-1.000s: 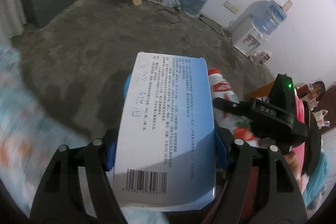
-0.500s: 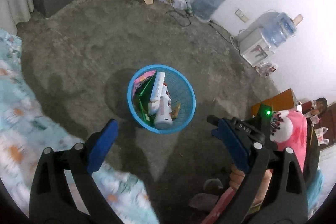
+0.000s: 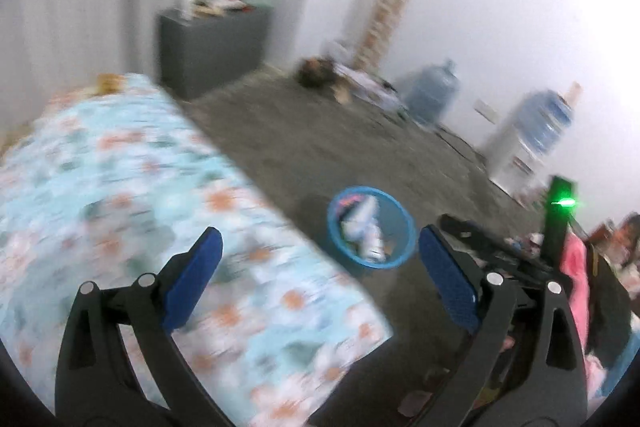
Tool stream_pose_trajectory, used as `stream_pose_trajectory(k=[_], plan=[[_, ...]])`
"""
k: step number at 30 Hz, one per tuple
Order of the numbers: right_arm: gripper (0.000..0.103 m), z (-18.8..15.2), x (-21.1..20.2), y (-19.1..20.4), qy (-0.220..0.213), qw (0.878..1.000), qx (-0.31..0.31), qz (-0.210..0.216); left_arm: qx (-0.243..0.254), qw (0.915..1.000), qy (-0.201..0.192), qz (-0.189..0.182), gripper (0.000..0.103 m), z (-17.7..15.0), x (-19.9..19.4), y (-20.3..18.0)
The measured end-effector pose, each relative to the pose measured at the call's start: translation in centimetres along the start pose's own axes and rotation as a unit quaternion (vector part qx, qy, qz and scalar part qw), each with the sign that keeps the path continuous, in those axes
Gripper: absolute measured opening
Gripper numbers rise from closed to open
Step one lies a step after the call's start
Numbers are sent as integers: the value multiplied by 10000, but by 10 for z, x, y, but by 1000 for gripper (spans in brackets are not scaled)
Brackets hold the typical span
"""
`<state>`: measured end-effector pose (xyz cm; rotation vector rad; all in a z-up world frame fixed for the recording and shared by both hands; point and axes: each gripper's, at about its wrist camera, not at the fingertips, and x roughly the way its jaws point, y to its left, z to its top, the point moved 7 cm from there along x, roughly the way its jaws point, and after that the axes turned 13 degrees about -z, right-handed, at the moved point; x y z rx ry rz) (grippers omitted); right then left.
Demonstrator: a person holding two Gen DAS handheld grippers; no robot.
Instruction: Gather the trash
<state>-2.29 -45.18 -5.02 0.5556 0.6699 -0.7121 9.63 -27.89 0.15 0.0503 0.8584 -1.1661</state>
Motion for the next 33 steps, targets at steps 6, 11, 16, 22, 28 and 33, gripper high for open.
stream_pose_trajectory(k=[6,11,16,22,28,33], plan=[[97,-5,-69,84,-813,9917,-911,397,-453,9846,-747,1517,94,-24,-98,53],[97,-41,-104,140,-1062,9805,-1606,401,-1096,9473,-1244,2740,94,-58,-168,86],[97,-93,-110,175,-959,9673,-2318,375,-1373,9317,-1259,3119,94,-106,-189,98],[97,-135,-103,182,-557,9630,-2637,30,-2084,9212,-586,3232,94,-177,-172,120],[97,-165,-104,176,-332,9562,-2907,-33,-2244,9109,28,3462,94,-210,-163,117],[97,-174,-93,162,-109,9568,-2891,-289,-2012,9086,-260,3650,94,-200,-177,105]])
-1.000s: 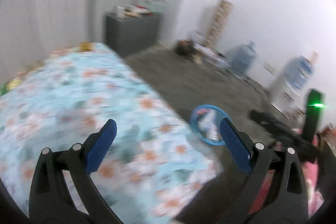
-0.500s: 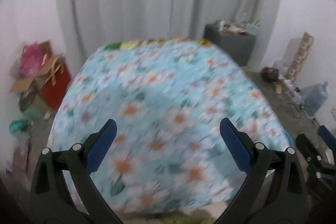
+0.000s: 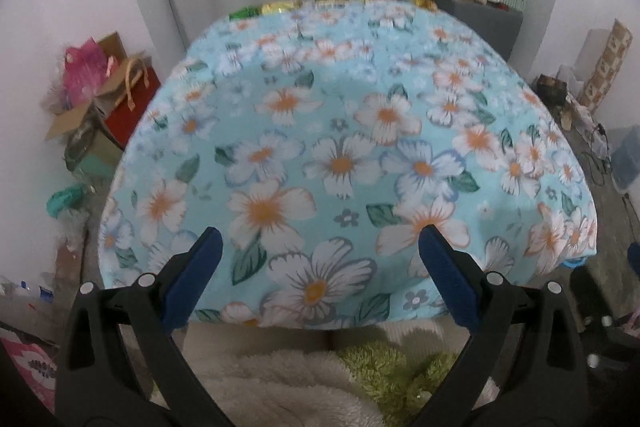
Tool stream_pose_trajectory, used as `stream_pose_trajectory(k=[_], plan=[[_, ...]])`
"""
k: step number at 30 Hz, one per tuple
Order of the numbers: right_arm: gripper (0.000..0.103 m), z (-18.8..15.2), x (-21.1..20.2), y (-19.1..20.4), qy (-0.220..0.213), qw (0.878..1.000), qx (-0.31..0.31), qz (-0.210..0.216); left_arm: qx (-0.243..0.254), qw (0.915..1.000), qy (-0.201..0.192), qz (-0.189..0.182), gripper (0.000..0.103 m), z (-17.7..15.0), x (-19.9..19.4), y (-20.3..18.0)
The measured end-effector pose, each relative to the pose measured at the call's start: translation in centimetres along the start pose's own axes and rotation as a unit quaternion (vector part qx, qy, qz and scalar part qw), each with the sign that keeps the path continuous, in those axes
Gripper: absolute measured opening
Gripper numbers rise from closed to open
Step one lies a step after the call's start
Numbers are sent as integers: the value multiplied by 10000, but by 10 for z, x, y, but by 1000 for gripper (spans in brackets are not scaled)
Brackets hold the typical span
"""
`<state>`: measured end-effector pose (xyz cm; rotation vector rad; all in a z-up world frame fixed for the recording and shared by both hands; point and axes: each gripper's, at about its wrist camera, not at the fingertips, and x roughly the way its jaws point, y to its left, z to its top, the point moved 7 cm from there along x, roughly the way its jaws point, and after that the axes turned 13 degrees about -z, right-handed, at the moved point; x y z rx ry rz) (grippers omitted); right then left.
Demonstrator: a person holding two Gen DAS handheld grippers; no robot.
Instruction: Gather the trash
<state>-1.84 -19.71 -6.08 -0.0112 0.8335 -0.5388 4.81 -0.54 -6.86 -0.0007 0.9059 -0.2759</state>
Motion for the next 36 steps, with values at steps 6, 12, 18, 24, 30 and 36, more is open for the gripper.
stream_pose_trajectory(k=[6,12,18,24,30,36], plan=[[97,-4,14,-16,195,9995,2,-253,90,9999,-109,73,94,8,-7,-5],[97,-7,21,-33,307,9987,113,-388,152,9998,-60,139,94,10,-6,-7],[97,-7,23,-45,372,9978,212,-500,148,9999,30,81,94,11,-6,-10],[97,-8,24,-48,382,9976,180,-548,272,9996,50,49,94,11,-6,-17],[97,-7,24,-51,364,9975,208,-570,331,9994,83,46,94,11,-5,-20],[97,-3,22,-49,290,9978,167,-578,344,9993,108,68,94,10,-4,-20]])
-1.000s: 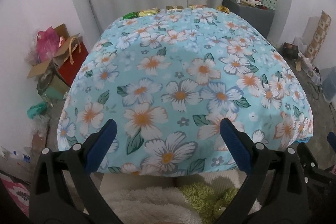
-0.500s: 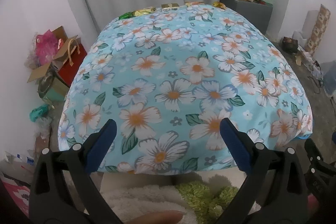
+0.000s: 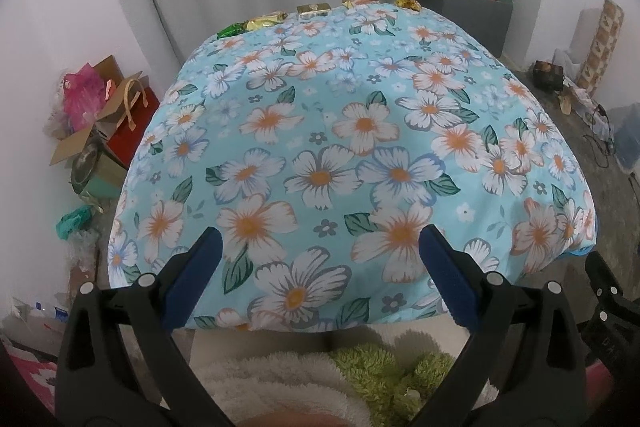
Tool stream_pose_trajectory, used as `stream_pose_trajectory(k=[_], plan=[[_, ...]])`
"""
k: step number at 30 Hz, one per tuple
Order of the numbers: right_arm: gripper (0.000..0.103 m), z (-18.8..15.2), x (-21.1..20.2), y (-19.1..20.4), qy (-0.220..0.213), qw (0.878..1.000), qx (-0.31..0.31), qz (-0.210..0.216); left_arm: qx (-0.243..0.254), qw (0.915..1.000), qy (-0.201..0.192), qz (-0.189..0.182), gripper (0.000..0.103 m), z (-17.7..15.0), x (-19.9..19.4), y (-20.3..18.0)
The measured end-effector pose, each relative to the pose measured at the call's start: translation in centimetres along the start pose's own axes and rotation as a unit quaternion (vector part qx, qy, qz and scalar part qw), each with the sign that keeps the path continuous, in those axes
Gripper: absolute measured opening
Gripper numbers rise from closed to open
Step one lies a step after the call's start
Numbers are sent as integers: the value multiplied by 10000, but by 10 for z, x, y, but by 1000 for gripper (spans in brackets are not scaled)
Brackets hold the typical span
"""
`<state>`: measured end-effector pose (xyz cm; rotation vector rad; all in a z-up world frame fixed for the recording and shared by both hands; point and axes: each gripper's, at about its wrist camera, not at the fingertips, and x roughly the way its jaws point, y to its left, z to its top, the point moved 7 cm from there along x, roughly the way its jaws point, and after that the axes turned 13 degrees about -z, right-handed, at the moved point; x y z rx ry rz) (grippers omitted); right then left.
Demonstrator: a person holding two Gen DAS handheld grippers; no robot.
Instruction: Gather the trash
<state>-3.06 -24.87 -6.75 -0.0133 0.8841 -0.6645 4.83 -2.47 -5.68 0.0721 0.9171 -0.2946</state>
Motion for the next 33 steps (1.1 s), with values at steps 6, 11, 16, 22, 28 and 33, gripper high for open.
stream_pose_trajectory(k=[6,11,16,22,28,33], plan=[[97,7,-6,5,-119,9999,-52,34,0,10000,3,10,94,0,-1,1],[97,9,-11,9,-180,9998,-86,46,-37,10000,-50,33,94,1,-3,4],[97,10,-13,12,-205,9997,-113,64,-41,10000,-57,37,94,1,-4,5],[97,13,-16,13,-228,9996,-124,67,-48,10000,-66,35,94,1,-4,5],[97,13,-15,13,-227,9996,-126,58,-58,10000,-68,38,94,1,-4,6],[97,14,-15,13,-230,9996,-120,55,-56,10000,-63,41,94,1,-3,6]])
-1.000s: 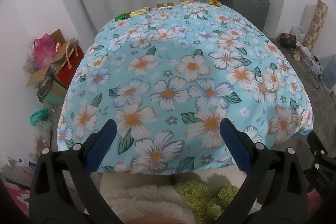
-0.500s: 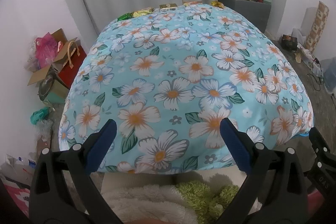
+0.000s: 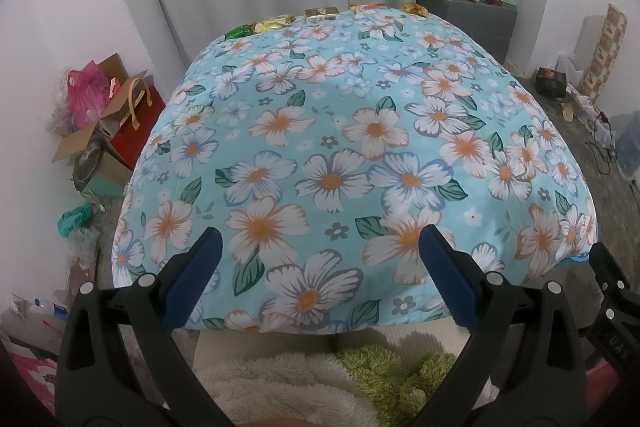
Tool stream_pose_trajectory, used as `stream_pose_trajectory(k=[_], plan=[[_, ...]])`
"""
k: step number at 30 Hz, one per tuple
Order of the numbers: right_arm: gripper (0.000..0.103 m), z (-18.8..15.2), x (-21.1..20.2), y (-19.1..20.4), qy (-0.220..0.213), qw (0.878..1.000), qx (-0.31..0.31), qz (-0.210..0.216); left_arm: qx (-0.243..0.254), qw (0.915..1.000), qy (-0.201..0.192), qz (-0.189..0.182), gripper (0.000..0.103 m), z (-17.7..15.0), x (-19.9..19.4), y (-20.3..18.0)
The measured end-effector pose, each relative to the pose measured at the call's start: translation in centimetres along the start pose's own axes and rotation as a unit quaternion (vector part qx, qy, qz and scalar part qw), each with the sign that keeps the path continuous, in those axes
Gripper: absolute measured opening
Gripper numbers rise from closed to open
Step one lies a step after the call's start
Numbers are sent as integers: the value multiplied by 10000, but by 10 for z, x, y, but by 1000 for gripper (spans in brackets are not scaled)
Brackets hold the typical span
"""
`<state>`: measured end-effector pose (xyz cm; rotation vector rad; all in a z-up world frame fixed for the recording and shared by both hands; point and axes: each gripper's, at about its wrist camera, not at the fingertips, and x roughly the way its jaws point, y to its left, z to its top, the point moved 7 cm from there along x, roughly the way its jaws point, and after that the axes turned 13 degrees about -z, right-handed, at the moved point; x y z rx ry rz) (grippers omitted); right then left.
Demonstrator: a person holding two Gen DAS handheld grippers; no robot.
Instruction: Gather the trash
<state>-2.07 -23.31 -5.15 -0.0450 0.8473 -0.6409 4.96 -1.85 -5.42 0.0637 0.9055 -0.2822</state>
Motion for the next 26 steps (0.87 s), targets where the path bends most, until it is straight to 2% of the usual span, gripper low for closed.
stream_pose_trajectory(k=[26], plan=[[97,1,1,-1,0,10000,-10,17,-32,10000,42,-17,94,-1,2,1]])
